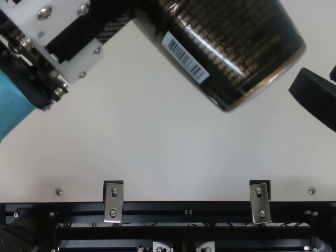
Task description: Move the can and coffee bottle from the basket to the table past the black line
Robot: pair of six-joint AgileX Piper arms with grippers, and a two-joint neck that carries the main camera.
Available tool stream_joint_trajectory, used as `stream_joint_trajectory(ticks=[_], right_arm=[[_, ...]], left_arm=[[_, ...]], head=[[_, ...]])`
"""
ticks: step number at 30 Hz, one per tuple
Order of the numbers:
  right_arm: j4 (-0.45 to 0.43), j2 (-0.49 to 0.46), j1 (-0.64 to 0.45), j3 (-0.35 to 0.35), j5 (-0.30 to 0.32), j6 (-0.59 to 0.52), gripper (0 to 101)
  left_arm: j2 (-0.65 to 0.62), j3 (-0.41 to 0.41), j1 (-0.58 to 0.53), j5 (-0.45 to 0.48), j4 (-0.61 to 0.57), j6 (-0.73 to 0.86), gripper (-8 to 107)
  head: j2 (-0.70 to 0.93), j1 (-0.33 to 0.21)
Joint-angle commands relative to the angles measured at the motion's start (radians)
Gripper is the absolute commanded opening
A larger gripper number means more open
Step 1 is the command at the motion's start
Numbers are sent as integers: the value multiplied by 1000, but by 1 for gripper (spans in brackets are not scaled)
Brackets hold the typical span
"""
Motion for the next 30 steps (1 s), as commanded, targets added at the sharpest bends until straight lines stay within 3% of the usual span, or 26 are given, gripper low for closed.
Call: stream_joint_trajectory(ticks=[1, 12, 23, 30], right_arm=[[0, 0, 0, 0, 0, 0, 101], [0, 0, 0, 0, 0, 0, 101], [0, 0, 0, 0, 0, 0, 101], [0, 0, 0, 0, 0, 0, 101]], left_arm=[[1, 3, -1, -29, 11, 4, 10], [3, 33, -48, -205, 101, -36, 10], [4, 33, -48, -204, 101, -34, 10], [4, 33, -48, -204, 101, -34, 10]], head=[[-18, -30], [-18, -30], [-23, -31], [-119, -32]])
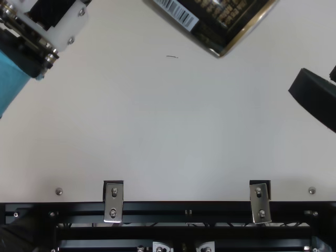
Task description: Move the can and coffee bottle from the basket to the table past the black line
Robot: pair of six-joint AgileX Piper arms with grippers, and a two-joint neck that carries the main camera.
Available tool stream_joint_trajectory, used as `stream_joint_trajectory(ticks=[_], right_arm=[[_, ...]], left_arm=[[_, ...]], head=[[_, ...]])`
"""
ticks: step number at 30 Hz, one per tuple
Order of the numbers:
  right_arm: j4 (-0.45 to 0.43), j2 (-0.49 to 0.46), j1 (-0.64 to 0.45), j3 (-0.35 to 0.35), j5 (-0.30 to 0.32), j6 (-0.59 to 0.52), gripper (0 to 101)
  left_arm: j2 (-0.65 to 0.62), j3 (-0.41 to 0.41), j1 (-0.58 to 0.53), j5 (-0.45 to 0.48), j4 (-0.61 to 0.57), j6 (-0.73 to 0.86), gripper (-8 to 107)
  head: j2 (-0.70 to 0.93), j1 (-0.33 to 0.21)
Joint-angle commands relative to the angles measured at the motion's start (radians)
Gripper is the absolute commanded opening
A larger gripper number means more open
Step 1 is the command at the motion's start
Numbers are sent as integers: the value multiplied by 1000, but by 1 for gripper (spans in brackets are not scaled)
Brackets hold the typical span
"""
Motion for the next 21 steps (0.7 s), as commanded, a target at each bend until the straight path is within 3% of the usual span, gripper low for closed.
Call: stream_joint_trajectory(ticks=[1, 9, 21], right_arm=[[0, 0, 0, 0, 0, 0, 101], [0, 0, 0, 0, 0, 0, 101], [0, 0, 0, 0, 0, 0, 101]], left_arm=[[0, 0, 0, 0, 0, 0, 10], [0, 0, 0, 0, 0, 0, 10], [0, 0, 0, 0, 0, 0, 10]], head=[[-34, -32], [-135, -32], [-81, -32]])
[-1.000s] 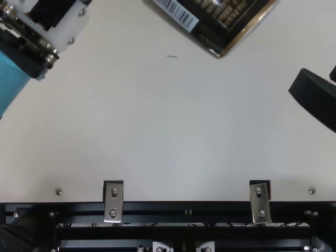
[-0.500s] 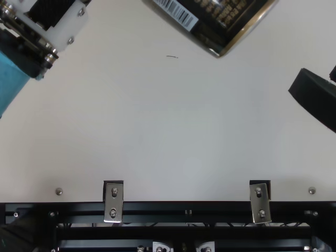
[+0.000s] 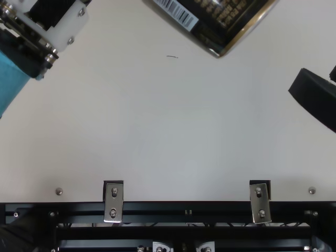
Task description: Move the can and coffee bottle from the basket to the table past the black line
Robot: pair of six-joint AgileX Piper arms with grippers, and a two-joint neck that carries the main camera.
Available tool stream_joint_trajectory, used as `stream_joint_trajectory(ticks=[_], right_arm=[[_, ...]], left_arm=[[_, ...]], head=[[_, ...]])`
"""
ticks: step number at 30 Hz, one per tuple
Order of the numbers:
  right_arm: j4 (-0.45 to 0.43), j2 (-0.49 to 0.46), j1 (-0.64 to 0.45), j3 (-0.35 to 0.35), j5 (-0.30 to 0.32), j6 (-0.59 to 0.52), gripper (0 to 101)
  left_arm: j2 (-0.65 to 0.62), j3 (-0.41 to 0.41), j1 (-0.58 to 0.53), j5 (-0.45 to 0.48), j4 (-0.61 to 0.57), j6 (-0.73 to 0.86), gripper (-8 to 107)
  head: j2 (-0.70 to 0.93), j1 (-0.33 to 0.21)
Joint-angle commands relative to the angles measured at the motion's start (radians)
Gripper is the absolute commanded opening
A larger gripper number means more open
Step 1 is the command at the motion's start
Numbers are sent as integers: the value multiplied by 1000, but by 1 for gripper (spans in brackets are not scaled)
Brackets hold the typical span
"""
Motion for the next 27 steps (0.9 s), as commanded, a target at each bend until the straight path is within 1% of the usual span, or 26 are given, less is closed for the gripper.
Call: stream_joint_trajectory(ticks=[1, 17, 18, 22, 27], right_arm=[[0, 0, 0, 0, 0, 0, 101], [0, 0, 0, 0, 0, 0, 101], [0, 0, 0, 0, 0, 0, 101], [0, 0, 0, 0, 0, 0, 101], [0, 0, 0, 0, 0, 0, 101]], left_arm=[[0, 0, 0, 0, 0, 0, 10], [0, 0, 0, 0, 0, 0, 10], [1, 3, 7, 2, -27, 27, 10], [-1, 10, 15, 10, -51, 43, 10], [-4, 39, 35, 35, -94, 62, 10]], head=[[38, -32], [46, -32], [46, -32], [46, -32], [46, -32]])
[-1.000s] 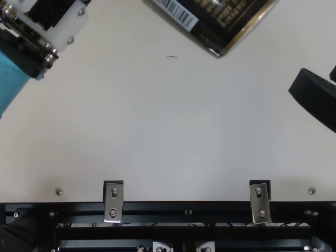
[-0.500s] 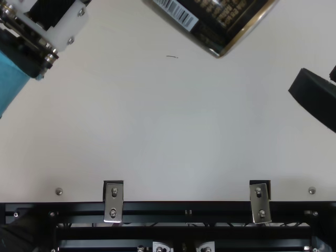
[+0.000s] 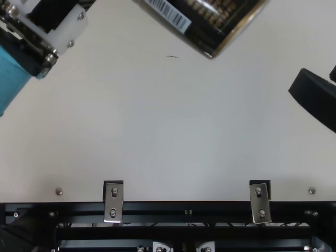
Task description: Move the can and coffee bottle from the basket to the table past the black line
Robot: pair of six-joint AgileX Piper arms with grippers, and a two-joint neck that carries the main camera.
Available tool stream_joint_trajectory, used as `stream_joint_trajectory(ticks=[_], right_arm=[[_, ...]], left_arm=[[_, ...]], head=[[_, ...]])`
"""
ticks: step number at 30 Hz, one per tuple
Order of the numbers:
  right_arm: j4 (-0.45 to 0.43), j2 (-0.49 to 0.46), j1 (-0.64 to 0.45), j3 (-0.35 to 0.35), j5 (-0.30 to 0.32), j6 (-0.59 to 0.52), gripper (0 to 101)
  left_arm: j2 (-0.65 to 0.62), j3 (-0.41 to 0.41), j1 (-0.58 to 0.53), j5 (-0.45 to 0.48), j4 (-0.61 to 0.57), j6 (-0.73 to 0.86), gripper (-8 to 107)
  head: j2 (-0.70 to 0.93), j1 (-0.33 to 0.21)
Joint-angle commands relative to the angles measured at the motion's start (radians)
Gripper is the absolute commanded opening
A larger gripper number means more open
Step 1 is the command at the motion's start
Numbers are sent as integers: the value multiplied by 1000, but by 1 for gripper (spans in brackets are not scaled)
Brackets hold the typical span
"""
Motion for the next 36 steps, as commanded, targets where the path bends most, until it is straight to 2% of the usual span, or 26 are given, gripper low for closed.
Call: stream_joint_trajectory(ticks=[1, 8, 17, 36], right_arm=[[0, 0, 0, 0, 0, 0, 101], [0, 0, 0, 0, 0, 0, 101], [0, 0, 0, 0, 0, 0, 101], [0, 0, 0, 0, 0, 0, 101]], left_arm=[[-3, 13, 9, 16, -14, 3, 10], [-13, 49, 31, 74, -31, -29, 10], [-31, 49, 20, 138, -13, -107, 10], [-55, 8, -25, 157, 34, -176, 10]], head=[[5, -37], [5, -37], [5, -37], [5, -37]])
